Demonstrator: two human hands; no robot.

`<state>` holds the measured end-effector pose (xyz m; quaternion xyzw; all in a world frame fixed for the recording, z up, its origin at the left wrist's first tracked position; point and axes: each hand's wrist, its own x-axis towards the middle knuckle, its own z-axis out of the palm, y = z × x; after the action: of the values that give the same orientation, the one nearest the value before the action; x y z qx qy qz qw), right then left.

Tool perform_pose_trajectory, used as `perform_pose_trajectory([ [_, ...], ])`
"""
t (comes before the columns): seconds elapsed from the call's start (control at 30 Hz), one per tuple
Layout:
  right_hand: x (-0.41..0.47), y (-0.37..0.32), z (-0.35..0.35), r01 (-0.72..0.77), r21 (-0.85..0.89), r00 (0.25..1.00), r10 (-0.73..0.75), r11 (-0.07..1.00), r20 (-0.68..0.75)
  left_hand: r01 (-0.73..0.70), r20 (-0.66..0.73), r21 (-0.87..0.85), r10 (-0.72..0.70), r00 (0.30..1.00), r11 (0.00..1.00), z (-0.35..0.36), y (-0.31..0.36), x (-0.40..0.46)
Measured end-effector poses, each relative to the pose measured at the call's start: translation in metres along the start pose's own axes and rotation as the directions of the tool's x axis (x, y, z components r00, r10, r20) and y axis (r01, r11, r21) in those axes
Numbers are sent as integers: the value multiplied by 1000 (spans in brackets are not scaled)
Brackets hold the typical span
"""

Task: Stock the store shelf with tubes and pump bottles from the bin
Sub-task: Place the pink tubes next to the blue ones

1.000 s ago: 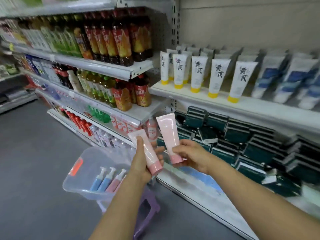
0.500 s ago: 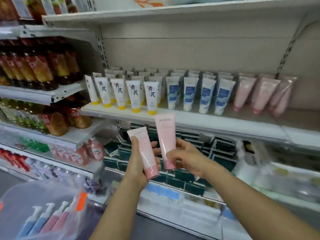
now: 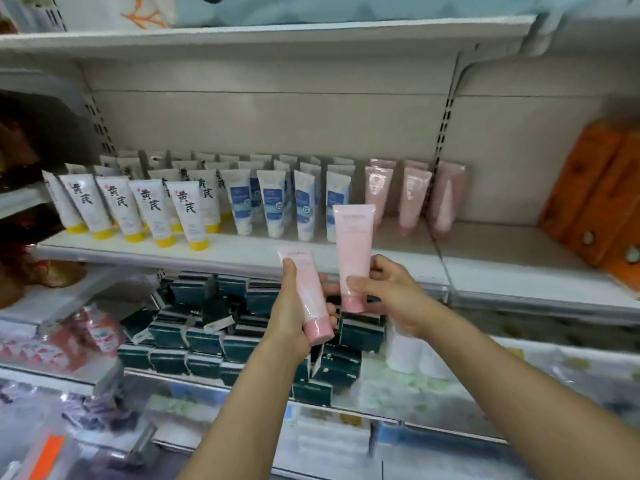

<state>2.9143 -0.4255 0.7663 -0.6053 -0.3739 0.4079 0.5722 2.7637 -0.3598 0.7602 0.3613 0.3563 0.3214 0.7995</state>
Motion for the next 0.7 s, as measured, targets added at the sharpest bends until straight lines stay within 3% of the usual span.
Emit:
perform_pose_trajectory([
  [0.27, 46, -11, -47, 117, -23, 969, -120, 993, -217, 80, -33, -20, -80, 996, 997, 33, 2, 28],
  [0.47, 88, -7, -55, 87, -151, 920, -137, 985, -367, 76, -10, -13, -77, 997, 997, 45, 21, 51],
  [0.7, 130, 5, -53, 128, -294, 905, -232, 947, -356, 81, 22, 9, -81, 996, 997, 44, 32, 80],
])
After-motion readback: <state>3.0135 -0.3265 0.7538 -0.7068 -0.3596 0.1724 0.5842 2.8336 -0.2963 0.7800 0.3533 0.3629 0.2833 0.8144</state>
